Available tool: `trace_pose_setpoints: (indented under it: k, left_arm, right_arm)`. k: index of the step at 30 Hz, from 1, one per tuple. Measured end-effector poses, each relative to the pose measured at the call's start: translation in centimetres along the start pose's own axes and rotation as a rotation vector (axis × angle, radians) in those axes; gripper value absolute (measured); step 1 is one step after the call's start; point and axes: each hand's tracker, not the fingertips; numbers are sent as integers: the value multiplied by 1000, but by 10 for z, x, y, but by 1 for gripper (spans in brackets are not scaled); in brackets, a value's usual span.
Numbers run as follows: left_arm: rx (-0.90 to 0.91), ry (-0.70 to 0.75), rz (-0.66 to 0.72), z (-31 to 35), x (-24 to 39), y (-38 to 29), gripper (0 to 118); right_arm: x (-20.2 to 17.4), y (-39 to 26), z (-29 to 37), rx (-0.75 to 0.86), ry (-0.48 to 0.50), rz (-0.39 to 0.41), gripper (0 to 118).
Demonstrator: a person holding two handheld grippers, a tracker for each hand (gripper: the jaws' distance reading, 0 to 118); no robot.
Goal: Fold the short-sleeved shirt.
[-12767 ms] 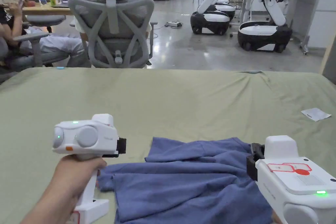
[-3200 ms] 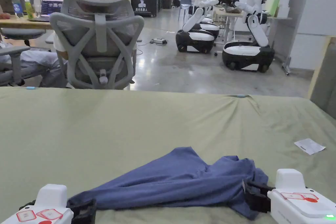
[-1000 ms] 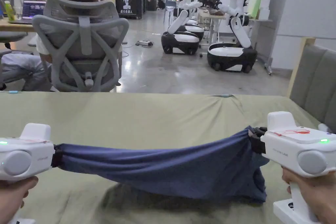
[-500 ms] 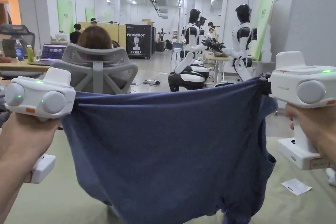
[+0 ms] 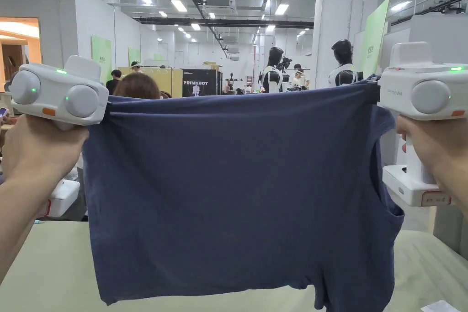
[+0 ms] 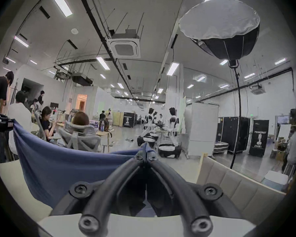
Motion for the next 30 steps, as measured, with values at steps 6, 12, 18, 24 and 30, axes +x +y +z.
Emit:
trace_pose_setpoints:
  k: [6,12,18,24,30]
  left_arm:
    - [-128,-43,-29,-33,32,-72,0]
    - [-229,-88,-17,-45,57,-148,0]
    - [-249,-113,-24,-29,62,-163,0]
    - [-244,-154,-33,30,48,-178,0]
    - [-287,-228,-47,123,29,-235,0]
  right_arm:
    - [-2,-89,-19,-118,-2,1,0]
    - [5,-162,-21,-215,-6,-18,0]
    - [11,-179,-4,-244,-10,-9,0]
    - [24,-191,55,-250,1,-7,0]
    - [29,-238,160,-306,41,-3,0]
